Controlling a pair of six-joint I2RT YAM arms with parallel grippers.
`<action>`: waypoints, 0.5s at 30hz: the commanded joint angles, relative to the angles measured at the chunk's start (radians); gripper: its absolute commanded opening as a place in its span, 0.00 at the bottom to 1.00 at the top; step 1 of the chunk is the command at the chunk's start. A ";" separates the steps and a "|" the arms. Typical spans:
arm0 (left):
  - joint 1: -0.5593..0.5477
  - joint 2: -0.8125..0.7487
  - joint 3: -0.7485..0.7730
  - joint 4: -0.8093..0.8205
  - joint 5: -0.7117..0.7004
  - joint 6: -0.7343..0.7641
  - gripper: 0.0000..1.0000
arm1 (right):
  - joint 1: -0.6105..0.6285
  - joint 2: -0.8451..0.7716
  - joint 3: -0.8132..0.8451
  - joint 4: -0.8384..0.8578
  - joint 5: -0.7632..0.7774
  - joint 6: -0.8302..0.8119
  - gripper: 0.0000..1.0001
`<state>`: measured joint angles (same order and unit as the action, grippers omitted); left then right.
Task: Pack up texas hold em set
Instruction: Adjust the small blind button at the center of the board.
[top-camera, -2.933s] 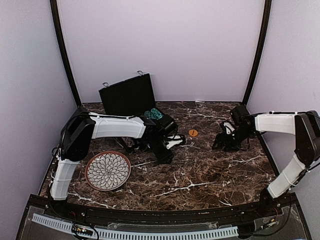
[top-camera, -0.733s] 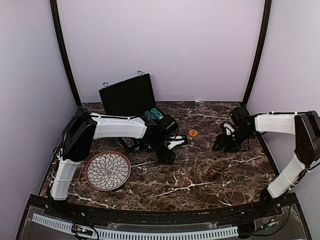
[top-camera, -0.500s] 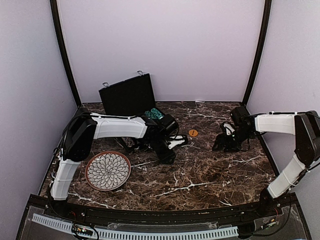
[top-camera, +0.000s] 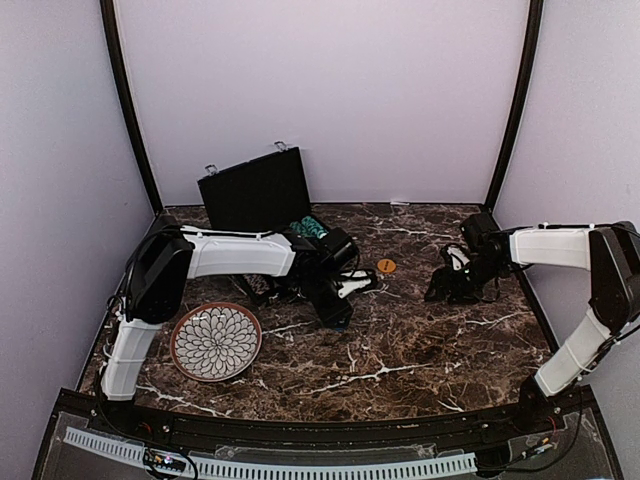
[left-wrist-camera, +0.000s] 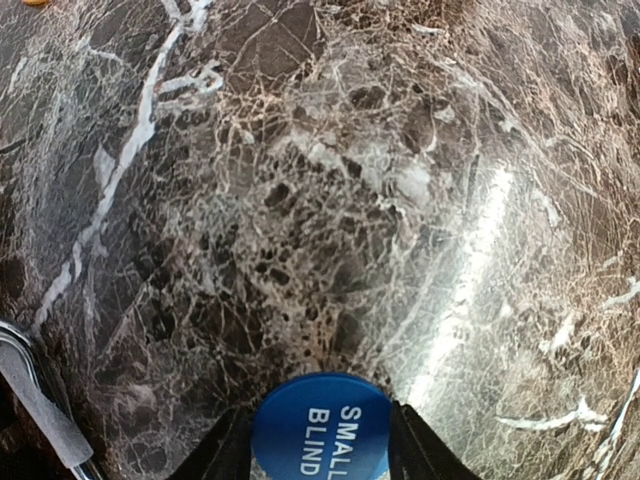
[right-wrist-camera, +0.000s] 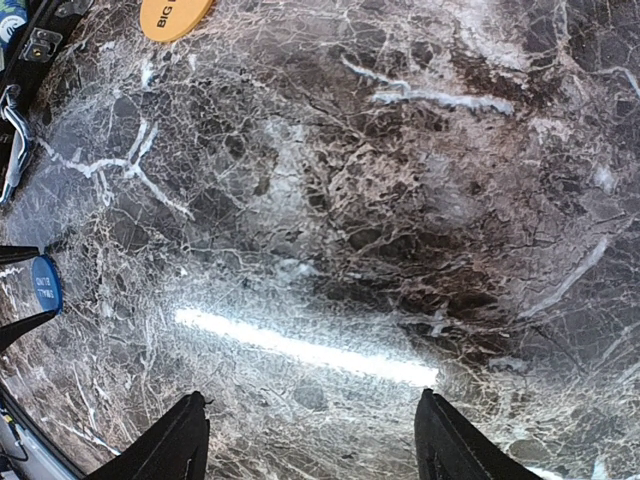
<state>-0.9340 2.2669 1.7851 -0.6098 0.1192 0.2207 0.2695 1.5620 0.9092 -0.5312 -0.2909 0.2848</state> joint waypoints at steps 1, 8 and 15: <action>-0.005 -0.047 0.021 -0.029 0.001 -0.006 0.49 | -0.003 -0.006 -0.001 -0.005 -0.002 -0.010 0.72; -0.003 -0.052 0.020 -0.044 0.004 -0.011 0.63 | -0.003 -0.008 0.000 -0.007 -0.002 -0.010 0.71; -0.002 -0.033 0.013 -0.070 -0.030 0.003 0.75 | -0.003 -0.003 0.000 -0.003 -0.010 -0.011 0.71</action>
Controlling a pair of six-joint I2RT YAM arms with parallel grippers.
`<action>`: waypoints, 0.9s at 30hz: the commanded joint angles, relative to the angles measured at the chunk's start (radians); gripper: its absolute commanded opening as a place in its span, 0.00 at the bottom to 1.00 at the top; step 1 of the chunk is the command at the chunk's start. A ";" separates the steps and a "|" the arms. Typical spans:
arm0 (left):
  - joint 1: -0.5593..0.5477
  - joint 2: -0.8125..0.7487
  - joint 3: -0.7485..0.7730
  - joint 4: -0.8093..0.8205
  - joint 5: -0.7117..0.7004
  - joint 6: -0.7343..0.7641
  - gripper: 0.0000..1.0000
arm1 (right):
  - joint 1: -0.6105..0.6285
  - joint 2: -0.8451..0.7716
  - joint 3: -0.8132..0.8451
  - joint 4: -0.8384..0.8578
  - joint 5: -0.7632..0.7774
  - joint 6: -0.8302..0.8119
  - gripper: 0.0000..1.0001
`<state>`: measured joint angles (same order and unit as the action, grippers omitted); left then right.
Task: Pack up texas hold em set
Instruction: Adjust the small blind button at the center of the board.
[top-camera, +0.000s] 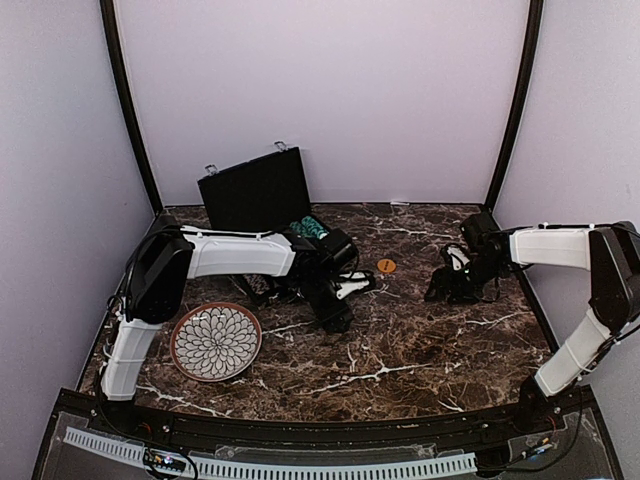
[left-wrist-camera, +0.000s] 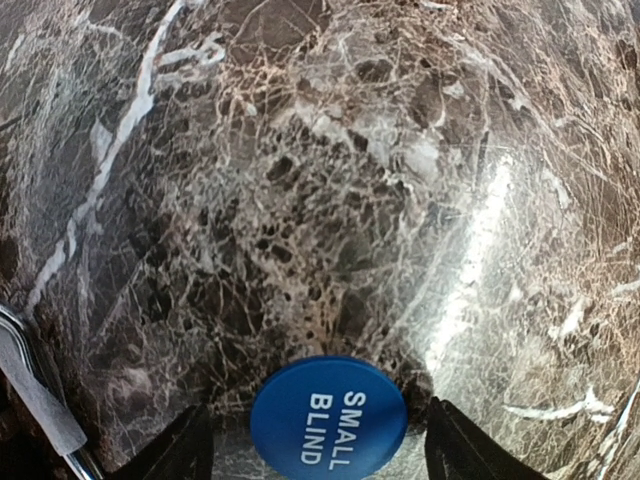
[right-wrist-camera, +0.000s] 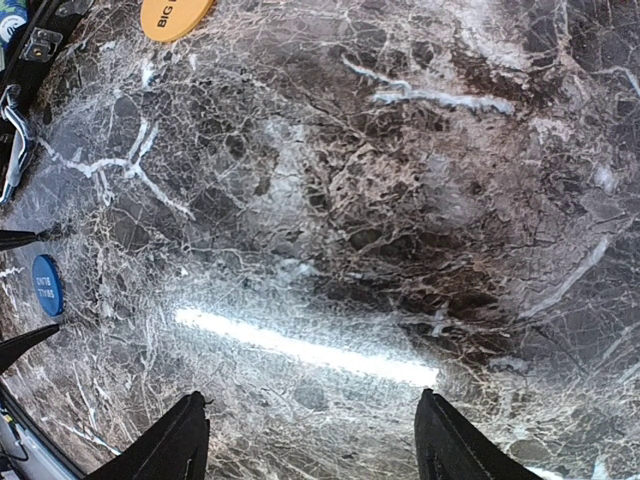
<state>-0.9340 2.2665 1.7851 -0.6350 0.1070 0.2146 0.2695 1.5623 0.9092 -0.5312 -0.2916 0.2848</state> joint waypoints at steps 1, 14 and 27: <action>-0.003 -0.020 0.018 -0.049 -0.015 0.014 0.76 | -0.003 -0.002 0.000 -0.003 -0.010 -0.012 0.71; -0.019 0.053 0.065 -0.147 -0.011 0.023 0.58 | -0.001 0.005 0.015 -0.009 -0.019 -0.018 0.71; -0.042 0.017 0.006 -0.268 0.006 0.006 0.44 | 0.017 0.013 0.039 -0.030 -0.023 -0.026 0.71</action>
<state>-0.9508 2.2993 1.8545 -0.7593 0.0849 0.2268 0.2768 1.5623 0.9176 -0.5472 -0.3000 0.2684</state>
